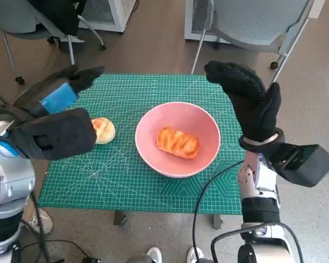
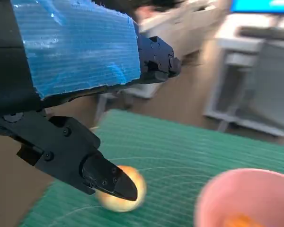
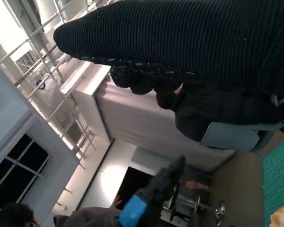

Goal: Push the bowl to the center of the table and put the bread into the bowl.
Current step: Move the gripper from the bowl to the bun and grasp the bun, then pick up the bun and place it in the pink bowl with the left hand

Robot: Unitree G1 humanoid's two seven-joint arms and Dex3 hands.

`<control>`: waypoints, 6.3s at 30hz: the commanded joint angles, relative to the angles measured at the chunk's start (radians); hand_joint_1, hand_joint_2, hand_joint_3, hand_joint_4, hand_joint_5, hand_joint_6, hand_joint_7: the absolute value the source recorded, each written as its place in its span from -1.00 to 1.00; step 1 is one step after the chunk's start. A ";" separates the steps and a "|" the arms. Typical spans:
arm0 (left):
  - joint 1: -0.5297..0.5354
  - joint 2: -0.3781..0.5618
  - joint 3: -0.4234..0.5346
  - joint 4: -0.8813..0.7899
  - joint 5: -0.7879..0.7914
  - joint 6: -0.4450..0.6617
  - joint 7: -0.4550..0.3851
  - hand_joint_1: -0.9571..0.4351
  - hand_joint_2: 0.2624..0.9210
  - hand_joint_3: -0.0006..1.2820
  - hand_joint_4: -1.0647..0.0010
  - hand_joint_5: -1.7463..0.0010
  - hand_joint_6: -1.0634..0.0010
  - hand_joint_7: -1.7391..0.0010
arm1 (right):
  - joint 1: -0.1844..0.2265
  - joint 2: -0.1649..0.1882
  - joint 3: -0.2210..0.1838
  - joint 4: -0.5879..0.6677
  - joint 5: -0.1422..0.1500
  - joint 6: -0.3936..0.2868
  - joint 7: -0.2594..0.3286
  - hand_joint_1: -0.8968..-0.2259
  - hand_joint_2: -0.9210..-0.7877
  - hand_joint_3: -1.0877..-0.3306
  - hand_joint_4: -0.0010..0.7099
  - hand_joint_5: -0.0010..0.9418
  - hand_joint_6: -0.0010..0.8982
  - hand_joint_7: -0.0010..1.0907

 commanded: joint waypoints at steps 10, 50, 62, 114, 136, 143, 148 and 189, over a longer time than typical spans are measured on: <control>-0.027 -0.034 -0.095 0.140 0.064 0.066 0.032 0.51 0.34 -0.98 1.00 1.00 0.77 1.00 | -0.005 0.001 0.002 0.023 0.012 0.021 0.024 -0.36 -1.00 -0.37 -0.80 -1.00 -1.00 -0.50; -0.383 -0.224 -0.352 1.011 0.098 -0.166 0.146 0.12 0.28 -1.00 1.00 1.00 0.78 0.99 | 0.001 -0.016 -0.012 0.029 0.008 0.026 0.045 -0.38 -1.00 -0.36 -0.79 -1.00 -1.00 -0.51; -0.490 -0.311 -0.415 1.308 0.097 -0.258 0.246 0.15 0.27 -1.00 1.00 1.00 0.76 0.99 | 0.004 -0.019 -0.013 0.030 0.001 0.016 0.038 -0.38 -1.00 -0.36 -0.80 -1.00 -1.00 -0.51; -0.468 -0.378 -0.420 1.545 0.035 -0.339 0.422 0.47 0.52 -0.95 0.32 -0.81 0.52 0.97 | 0.046 -0.022 -0.005 -0.031 0.008 0.035 0.014 -0.37 -1.00 -0.34 -0.79 -1.00 -1.00 -0.49; -0.374 -0.374 -0.458 1.552 0.071 -0.369 0.717 0.72 0.50 -0.10 0.16 -0.76 0.06 -0.02 | 0.051 -0.023 -0.008 -0.039 0.012 0.047 0.016 -0.39 -1.00 -0.32 -0.79 -1.00 -1.00 -0.49; -0.380 -0.367 -0.446 1.548 0.060 -0.369 0.688 0.41 0.85 -0.60 -0.11 -0.64 -0.03 -0.24 | 0.050 -0.021 -0.007 -0.040 0.009 0.050 0.012 -0.39 -1.00 -0.33 -0.79 -1.00 -1.00 -0.48; -0.388 -0.358 -0.440 1.540 0.053 -0.373 0.662 0.38 0.96 -0.76 -0.17 -0.48 -0.06 -0.35 | 0.049 -0.021 -0.005 -0.041 0.007 0.051 0.010 -0.38 -1.00 -0.33 -0.79 -1.00 -1.00 -0.48; -0.258 -0.188 -0.193 0.663 -0.032 -0.248 0.481 0.38 0.97 -0.89 -0.26 -0.50 -0.32 -0.10 | 0.018 -0.019 0.007 0.000 -0.004 0.027 0.021 -0.38 -1.00 -0.36 -0.80 -1.00 -1.00 -0.50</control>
